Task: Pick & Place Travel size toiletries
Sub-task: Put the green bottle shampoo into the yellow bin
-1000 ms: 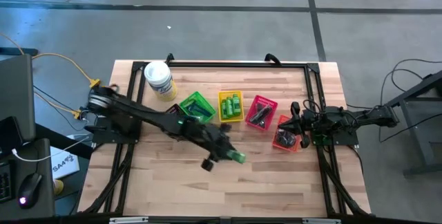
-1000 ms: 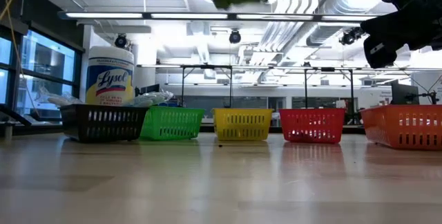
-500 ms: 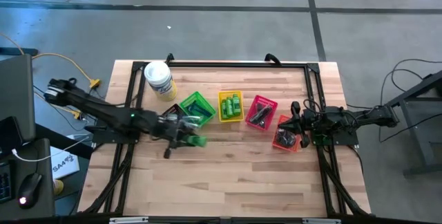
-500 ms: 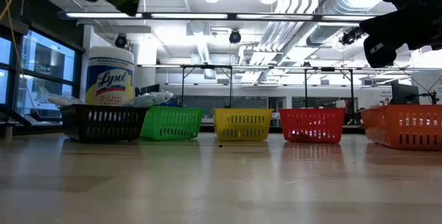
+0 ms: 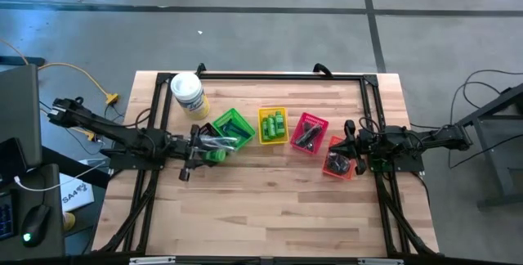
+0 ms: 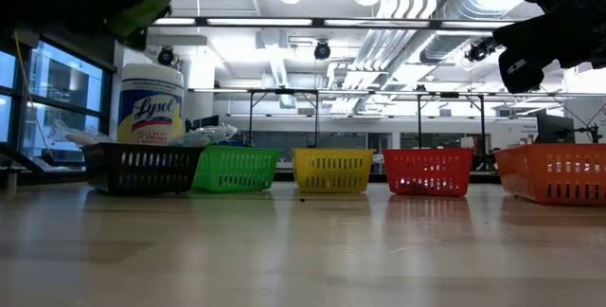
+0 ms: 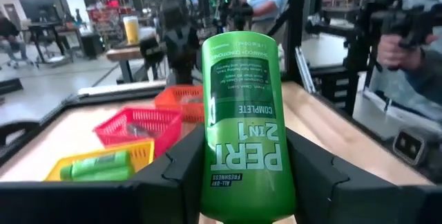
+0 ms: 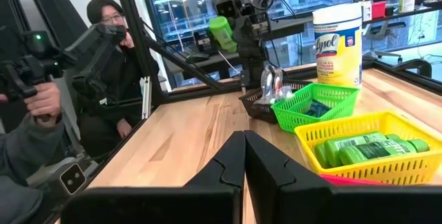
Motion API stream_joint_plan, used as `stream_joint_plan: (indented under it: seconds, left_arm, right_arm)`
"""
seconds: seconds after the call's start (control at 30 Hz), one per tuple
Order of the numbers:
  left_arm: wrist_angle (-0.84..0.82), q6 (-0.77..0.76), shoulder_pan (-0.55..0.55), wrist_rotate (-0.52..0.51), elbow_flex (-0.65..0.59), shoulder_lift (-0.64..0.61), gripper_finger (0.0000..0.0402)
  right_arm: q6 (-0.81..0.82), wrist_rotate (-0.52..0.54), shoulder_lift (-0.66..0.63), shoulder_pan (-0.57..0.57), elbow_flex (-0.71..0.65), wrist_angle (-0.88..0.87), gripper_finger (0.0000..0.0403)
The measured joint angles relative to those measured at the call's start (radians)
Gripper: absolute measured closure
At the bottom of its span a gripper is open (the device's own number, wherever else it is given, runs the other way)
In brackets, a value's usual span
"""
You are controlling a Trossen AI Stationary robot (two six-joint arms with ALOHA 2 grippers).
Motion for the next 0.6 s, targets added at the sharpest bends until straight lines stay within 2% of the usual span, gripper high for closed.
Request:
stream_joint_plan:
  seconds: [0.3, 0.6]
  left_arm:
    - [0.022, -0.002, 0.000, -0.020, -0.089, -0.064, 0.0254]
    - [0.025, -0.002, 0.000, -0.024, -0.099, -0.065, 0.0254]
  right_arm:
    - [0.000, 0.000, 0.000, 0.000, 0.000, 0.000, 0.0400]
    - [-0.006, 0.000, 0.000, 0.000, 0.000, -0.002, 0.0400]
